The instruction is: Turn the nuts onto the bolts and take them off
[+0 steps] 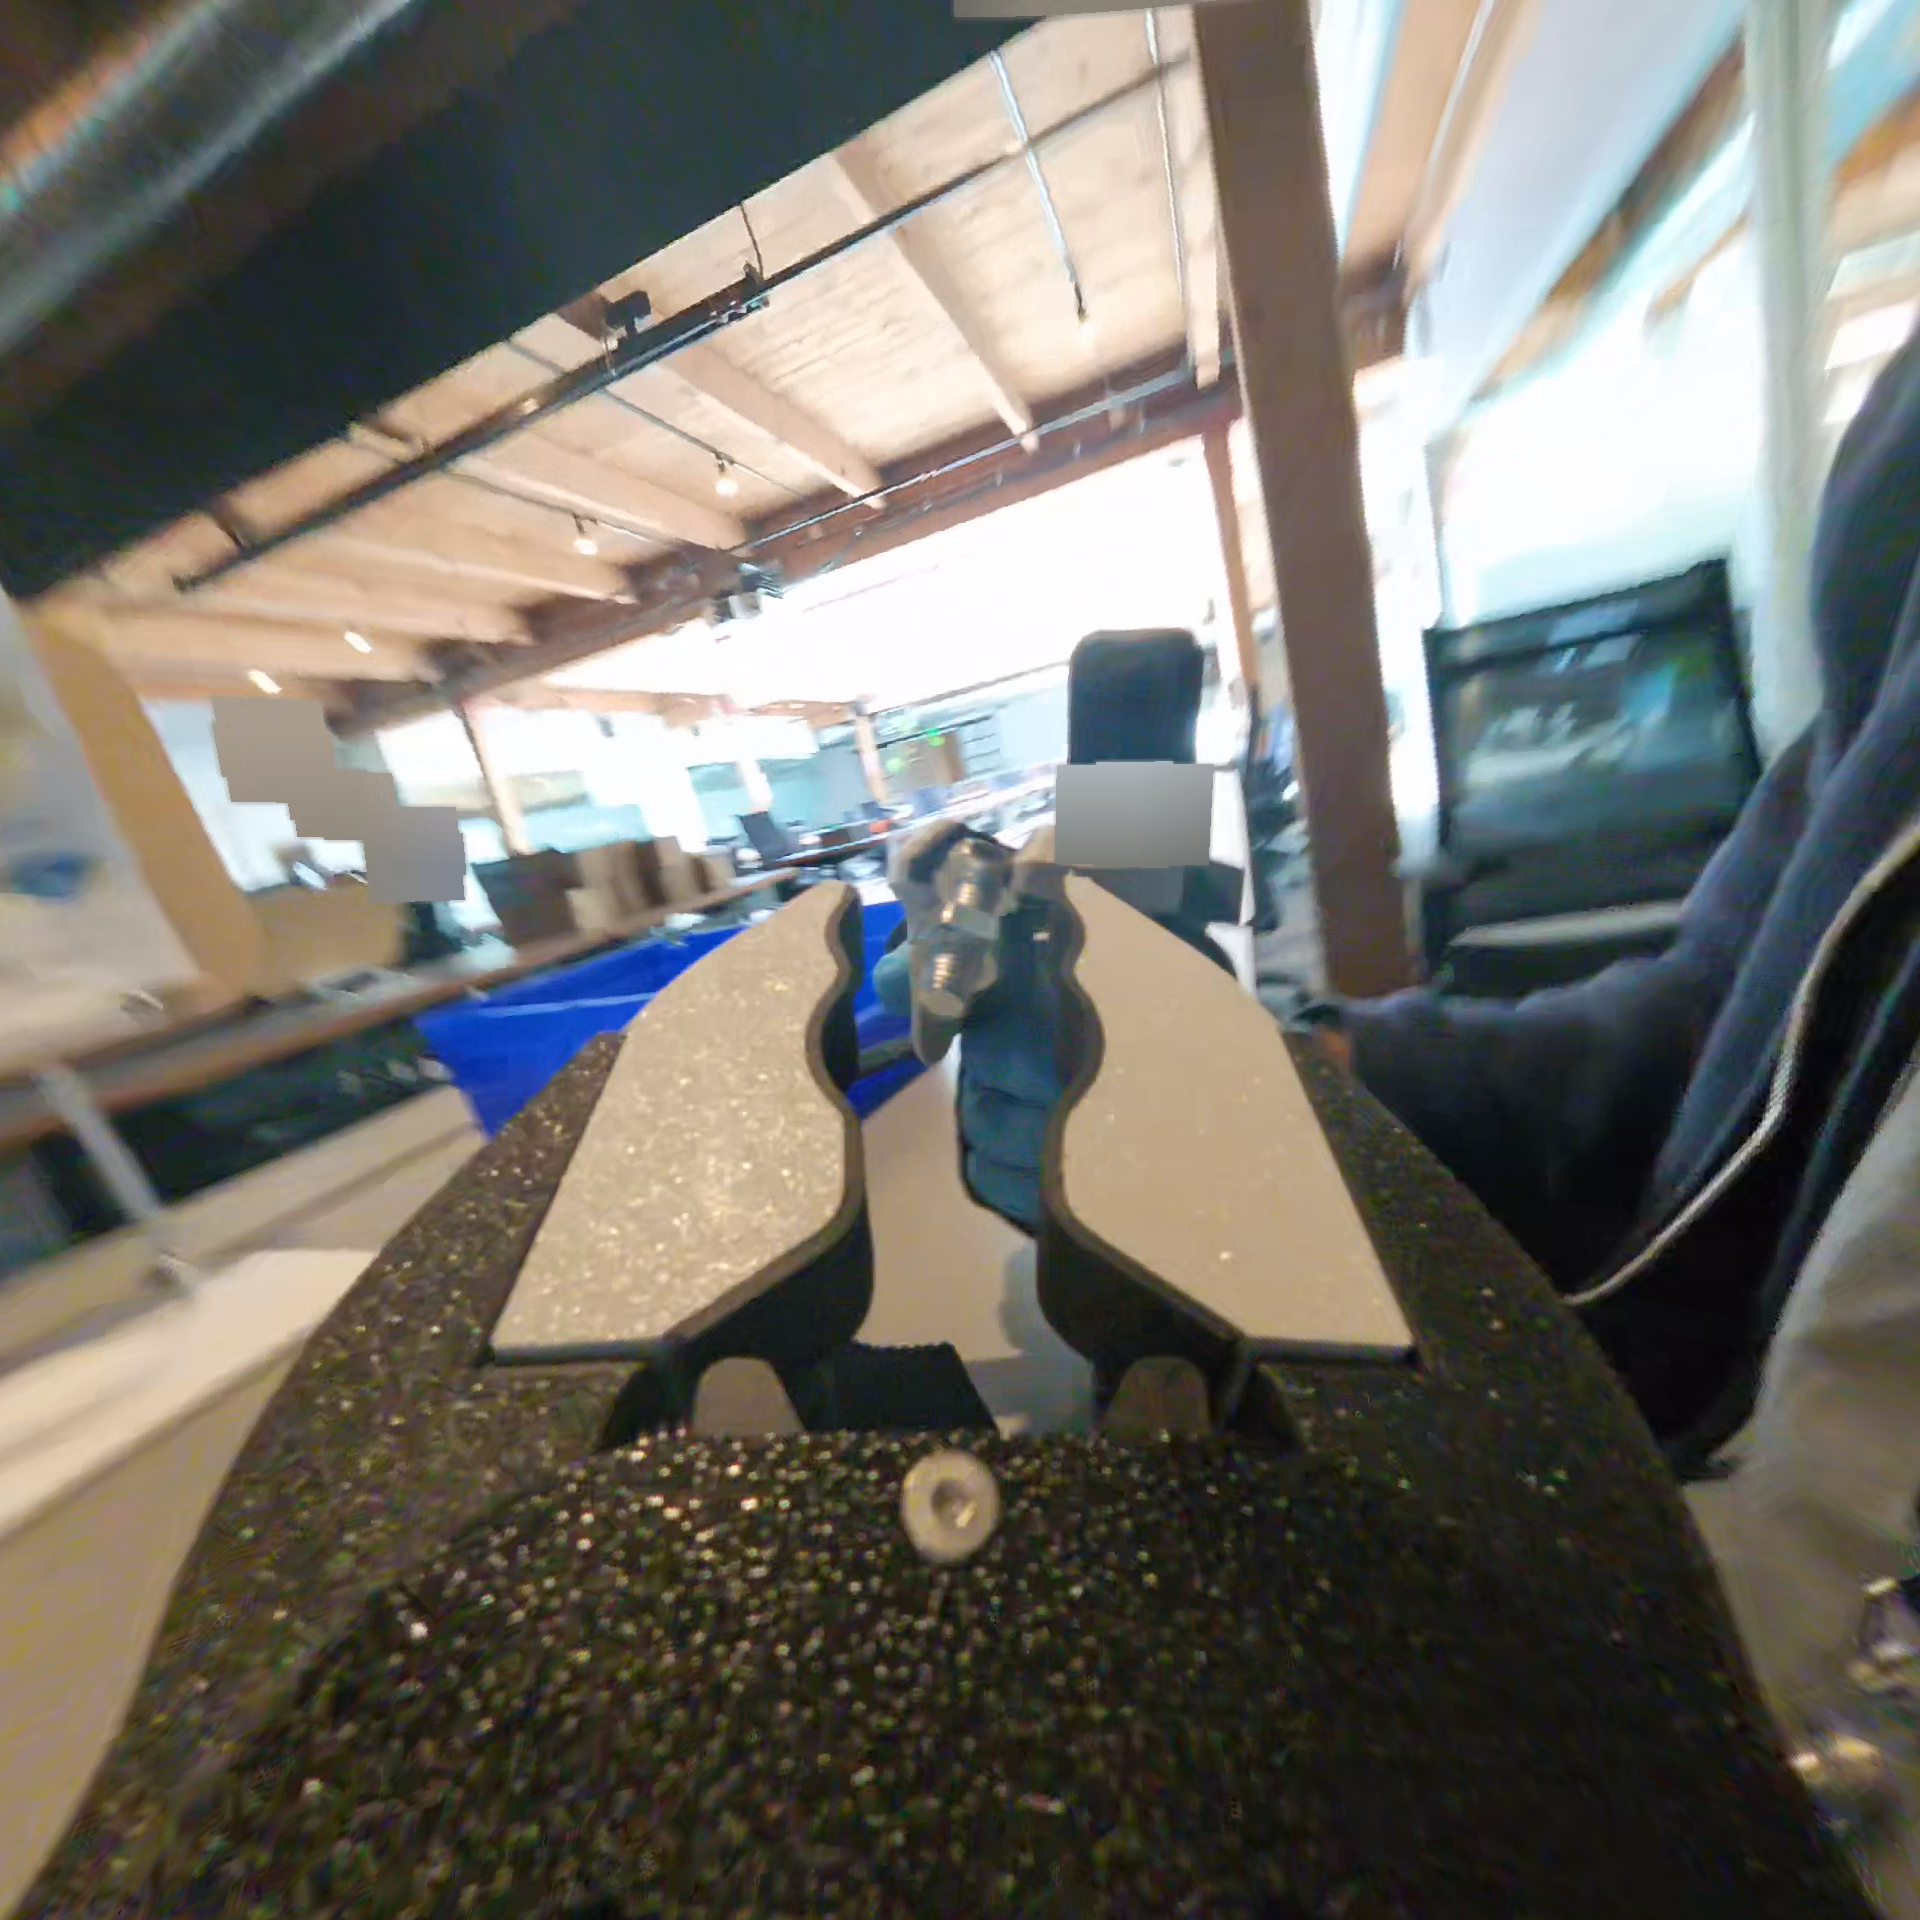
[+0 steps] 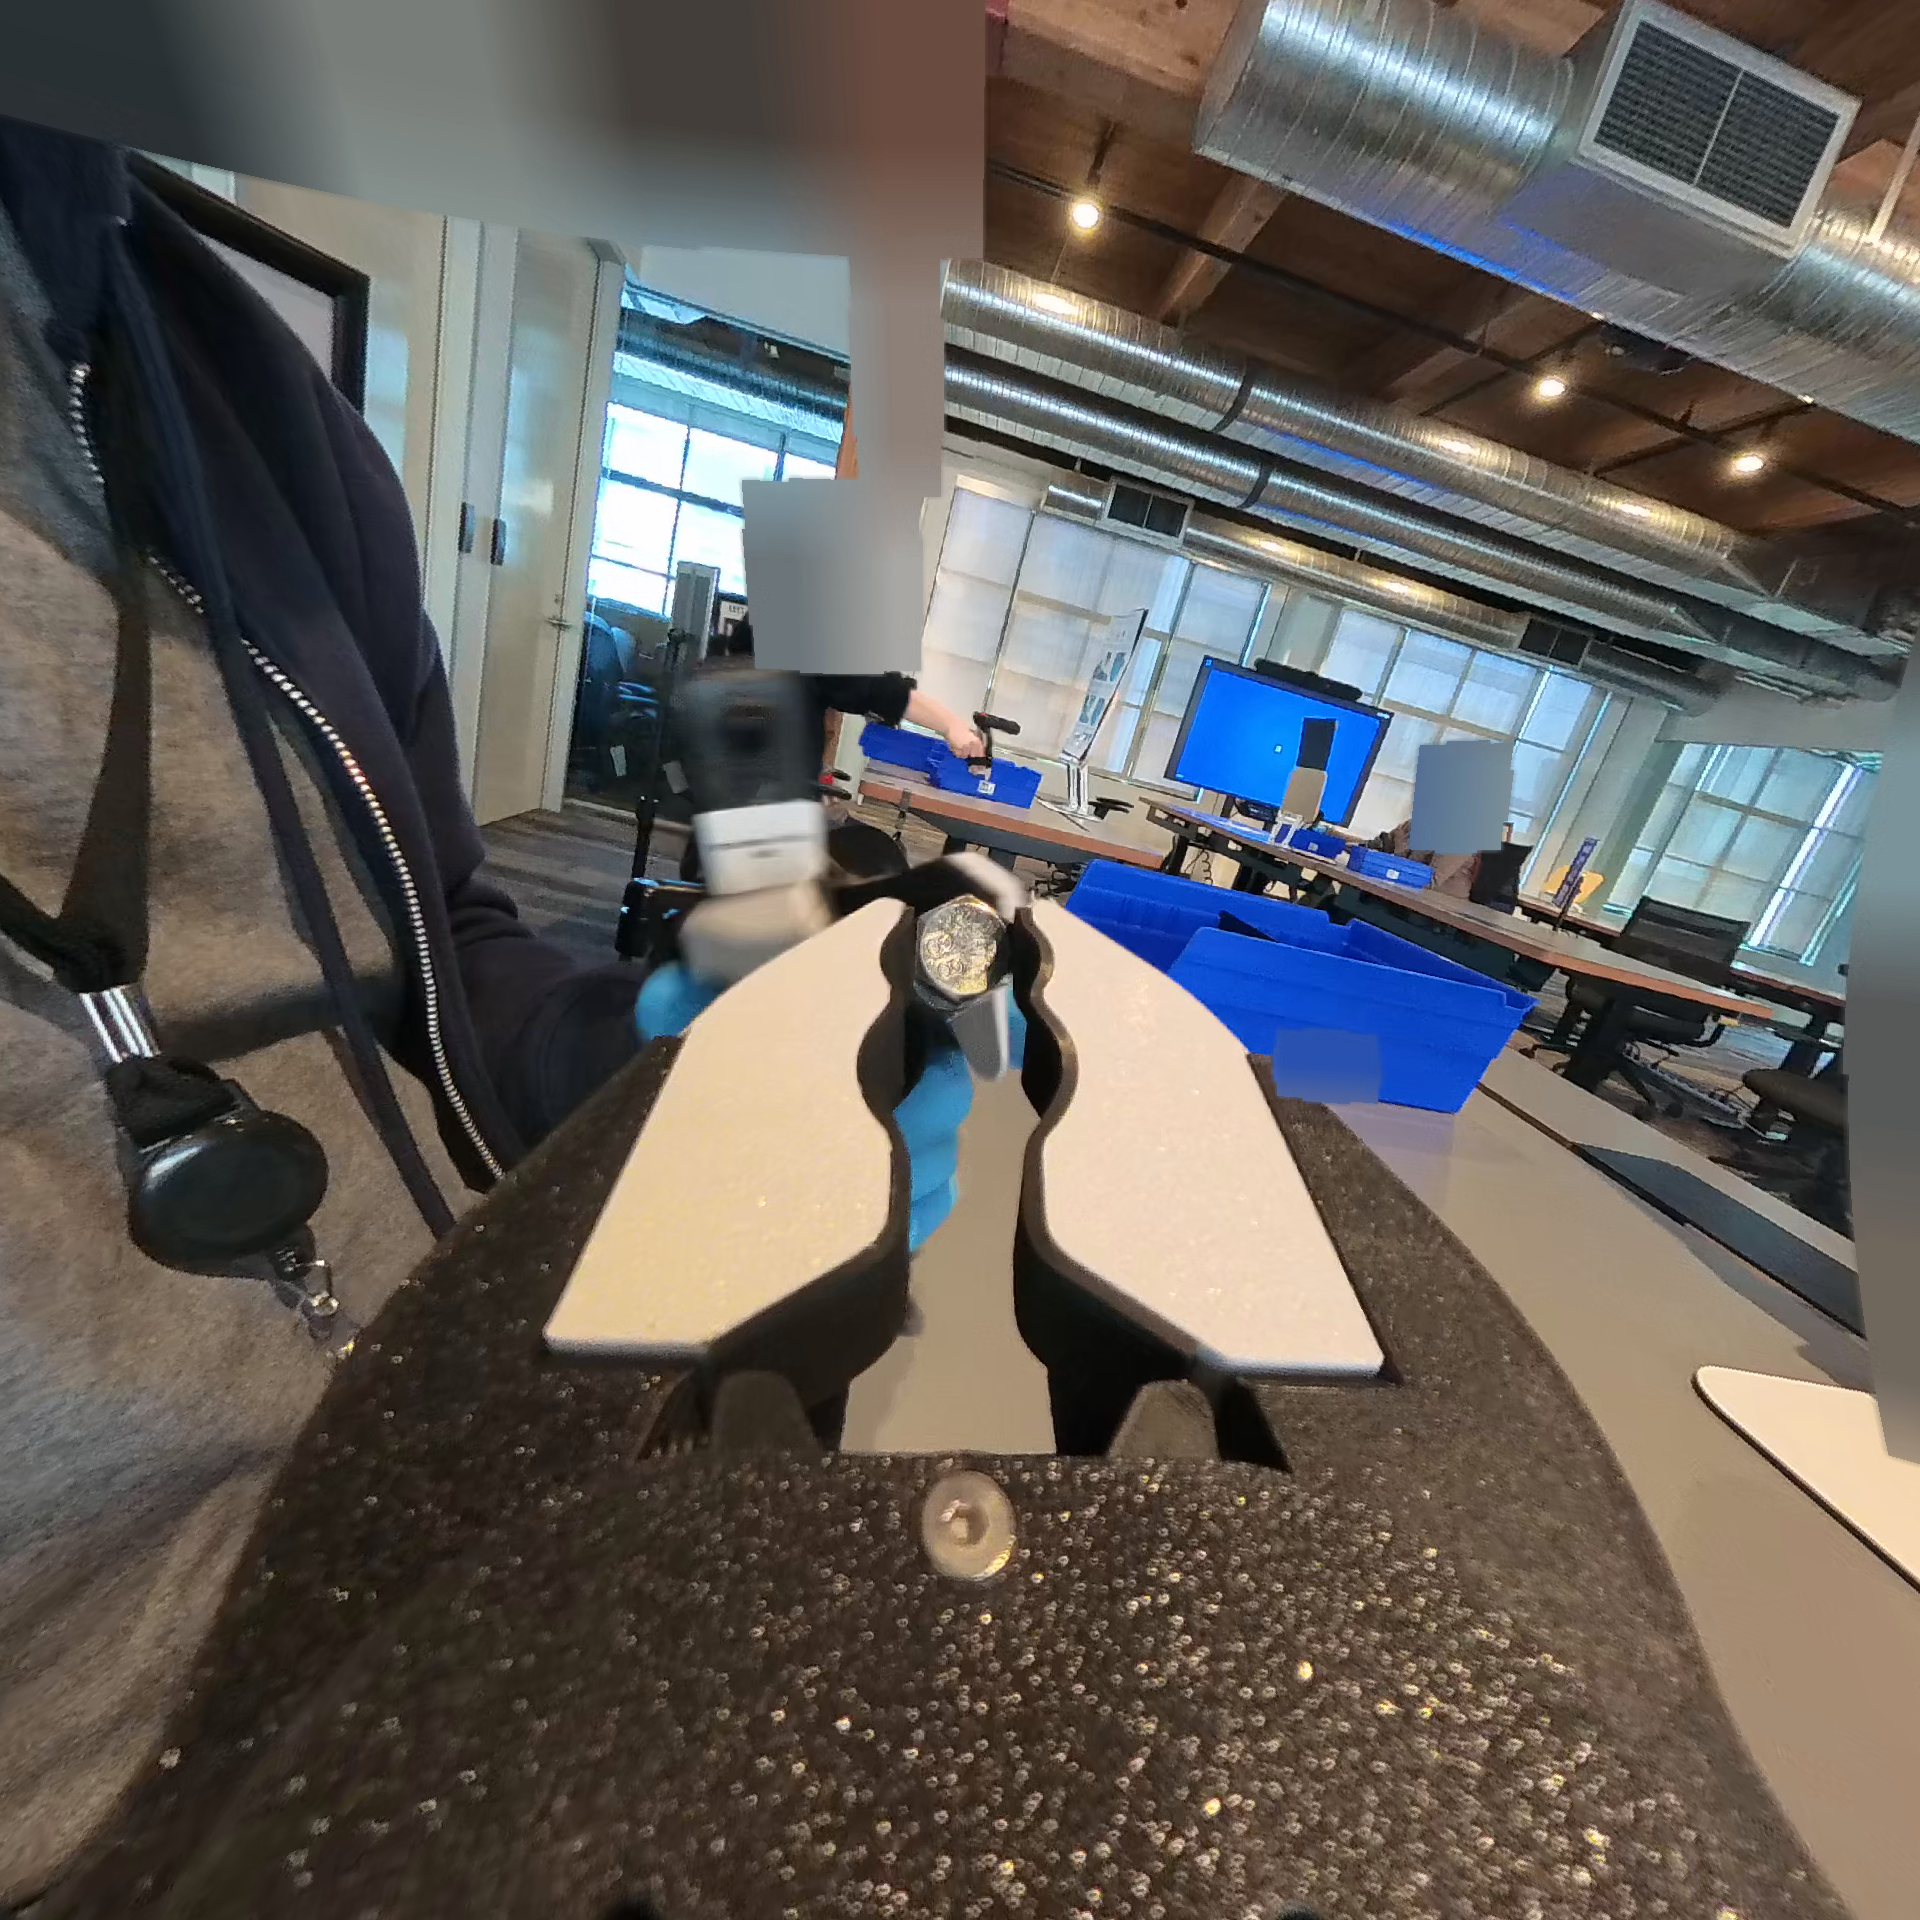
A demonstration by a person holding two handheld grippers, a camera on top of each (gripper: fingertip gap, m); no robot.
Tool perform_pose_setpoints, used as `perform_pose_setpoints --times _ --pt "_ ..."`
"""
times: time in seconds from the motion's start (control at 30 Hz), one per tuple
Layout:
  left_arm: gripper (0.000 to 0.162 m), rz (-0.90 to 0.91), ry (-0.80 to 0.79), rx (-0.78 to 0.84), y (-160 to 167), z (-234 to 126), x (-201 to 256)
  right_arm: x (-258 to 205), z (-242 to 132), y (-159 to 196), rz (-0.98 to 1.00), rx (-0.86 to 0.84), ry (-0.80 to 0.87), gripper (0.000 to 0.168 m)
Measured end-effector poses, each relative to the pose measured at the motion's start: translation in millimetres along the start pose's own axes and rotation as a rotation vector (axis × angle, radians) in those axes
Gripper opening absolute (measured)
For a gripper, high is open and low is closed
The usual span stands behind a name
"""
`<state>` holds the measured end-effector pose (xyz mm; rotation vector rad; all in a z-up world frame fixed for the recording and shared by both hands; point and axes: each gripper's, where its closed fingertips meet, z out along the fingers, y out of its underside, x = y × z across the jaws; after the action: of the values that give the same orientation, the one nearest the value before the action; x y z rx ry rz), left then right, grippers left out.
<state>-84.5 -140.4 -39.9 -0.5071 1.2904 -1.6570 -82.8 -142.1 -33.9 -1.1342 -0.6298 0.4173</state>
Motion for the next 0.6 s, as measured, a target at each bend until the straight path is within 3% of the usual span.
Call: perform_pose_setpoints --times 0.1,0.23,0.6 --pt "0.033 -0.265 0.034 0.015 1.1 -1.4 -8.0 -0.5 0.5 0.6 -0.003 -0.004 -0.002 0.018" --pt "0.033 -0.486 0.121 -0.013 7.6 0.7 -2.4 -0.1 0.4 0.4 -0.001 -0.003 -0.001 0.018" --pt "0.022 -0.680 0.198 -0.062 14.2 4.7 6.9 -0.7 1.2 1.3 -0.006 -0.010 -0.003 0.018"
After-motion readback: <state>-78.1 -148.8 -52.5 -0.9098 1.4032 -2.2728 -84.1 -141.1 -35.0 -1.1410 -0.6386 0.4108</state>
